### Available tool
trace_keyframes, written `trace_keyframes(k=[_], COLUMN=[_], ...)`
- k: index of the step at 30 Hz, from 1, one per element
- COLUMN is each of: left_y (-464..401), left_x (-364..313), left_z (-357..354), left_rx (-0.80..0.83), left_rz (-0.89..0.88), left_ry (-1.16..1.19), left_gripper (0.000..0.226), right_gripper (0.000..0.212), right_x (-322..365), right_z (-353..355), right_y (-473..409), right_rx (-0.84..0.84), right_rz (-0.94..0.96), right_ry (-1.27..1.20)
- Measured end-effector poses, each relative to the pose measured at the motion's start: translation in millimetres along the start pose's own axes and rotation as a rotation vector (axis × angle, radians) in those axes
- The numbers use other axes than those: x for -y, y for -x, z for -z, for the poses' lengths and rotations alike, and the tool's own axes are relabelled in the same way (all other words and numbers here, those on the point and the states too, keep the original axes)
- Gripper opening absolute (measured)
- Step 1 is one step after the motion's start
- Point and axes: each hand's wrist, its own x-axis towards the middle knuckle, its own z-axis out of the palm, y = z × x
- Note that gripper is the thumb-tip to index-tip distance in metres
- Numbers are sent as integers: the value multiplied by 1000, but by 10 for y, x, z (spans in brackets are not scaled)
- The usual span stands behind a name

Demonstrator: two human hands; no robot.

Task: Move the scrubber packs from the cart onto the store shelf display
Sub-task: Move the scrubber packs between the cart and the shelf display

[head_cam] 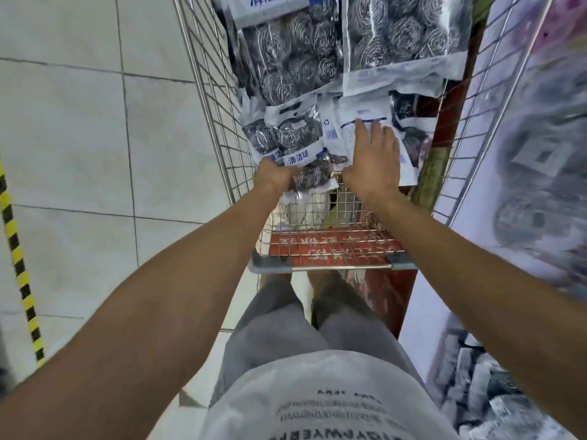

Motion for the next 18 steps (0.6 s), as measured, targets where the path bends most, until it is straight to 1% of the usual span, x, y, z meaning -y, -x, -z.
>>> trace_keyframes(k=[2,4,6,8,11,14,16,18], left_y=[-41,-86,-99,-83,4,220,429,665], left_x=[-77,-110,-118,-108,-81,-69,-64,-52], left_z=[-9,-32,-42,-51,-37,67,161,264], left_rx=[-3,-28,-41,-15,16,51,103,141], left_rz=[-24,-29,-15,-22,-62,-53,-44,-67], left_ry=[-6,-7,-2,18,73,173,254,293], left_gripper=[46,50,50,50,60,64,50,32], right_gripper=[90,87,86,83,75,77,78,87], right_x=[-23,-62,-89,-109,-187,-306,-369,-413], right_z=[-25,-80,-80,-42,55,181,283,383], right_y=[43,113,218,354,536,708,856,1028], right_rx=[-53,-64,-40,-22,-7,17,87,167], right_rz=[13,-17,-120,-223,-316,-477,-502,-458], right_ry=[-92,-267,-520,-779,-1177,-1597,-1798,-1963])
